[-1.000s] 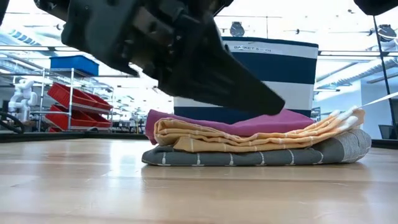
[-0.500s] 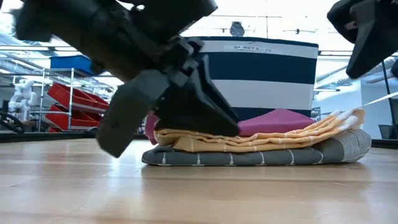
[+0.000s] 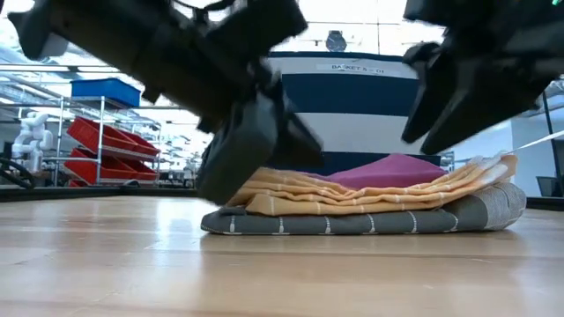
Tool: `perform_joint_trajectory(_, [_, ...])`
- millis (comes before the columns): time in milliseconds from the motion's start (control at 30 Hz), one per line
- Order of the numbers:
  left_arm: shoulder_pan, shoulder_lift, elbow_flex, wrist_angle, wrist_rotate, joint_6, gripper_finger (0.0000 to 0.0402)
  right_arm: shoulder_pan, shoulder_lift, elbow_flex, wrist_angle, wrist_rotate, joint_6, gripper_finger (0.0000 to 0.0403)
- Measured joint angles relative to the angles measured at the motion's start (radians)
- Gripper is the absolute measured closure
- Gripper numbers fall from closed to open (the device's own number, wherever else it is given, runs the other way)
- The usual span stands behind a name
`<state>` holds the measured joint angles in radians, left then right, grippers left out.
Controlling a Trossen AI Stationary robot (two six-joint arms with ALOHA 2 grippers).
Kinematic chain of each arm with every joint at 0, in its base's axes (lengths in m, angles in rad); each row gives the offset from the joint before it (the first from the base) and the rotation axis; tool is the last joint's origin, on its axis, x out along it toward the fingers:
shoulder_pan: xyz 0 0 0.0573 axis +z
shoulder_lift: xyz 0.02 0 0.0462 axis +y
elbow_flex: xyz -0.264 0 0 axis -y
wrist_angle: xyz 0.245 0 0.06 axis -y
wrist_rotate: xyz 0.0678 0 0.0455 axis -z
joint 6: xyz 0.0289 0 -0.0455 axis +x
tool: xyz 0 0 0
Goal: Fold towel
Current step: Put the stack of towels into the blue bin
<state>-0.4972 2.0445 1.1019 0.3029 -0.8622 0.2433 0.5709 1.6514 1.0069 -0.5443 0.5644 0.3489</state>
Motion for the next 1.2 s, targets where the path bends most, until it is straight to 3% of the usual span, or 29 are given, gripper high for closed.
perform_joint_trajectory(200, [0.012,0.000,0.000,-0.141,0.071,-0.178,0.0303,-0.057,0.075,0.000,0.005,-0.091,-0.055,0.0227])
perform_joint_trajectory(400, [-0.002,0.000,0.000,-0.134,0.062,-0.171,0.0303,-0.093,0.133,0.000,0.007,-0.092,-0.058,0.0242])
perform_joint_trajectory(667, [-0.010,0.000,0.000,-0.151,0.061,-0.180,0.0303,-0.092,0.099,0.018,0.017,-0.108,-0.067,0.0272])
perform_joint_trajectory(933, [-0.010,0.000,0.007,-0.163,-0.008,-0.183,0.0303,-0.098,0.073,0.034,-0.012,-0.075,-0.108,0.0267])
perform_joint_trajectory(1200, [-0.010,0.000,0.039,-0.197,0.003,-0.186,0.0303,-0.145,0.079,0.020,-0.019,-0.069,-0.130,0.0268])
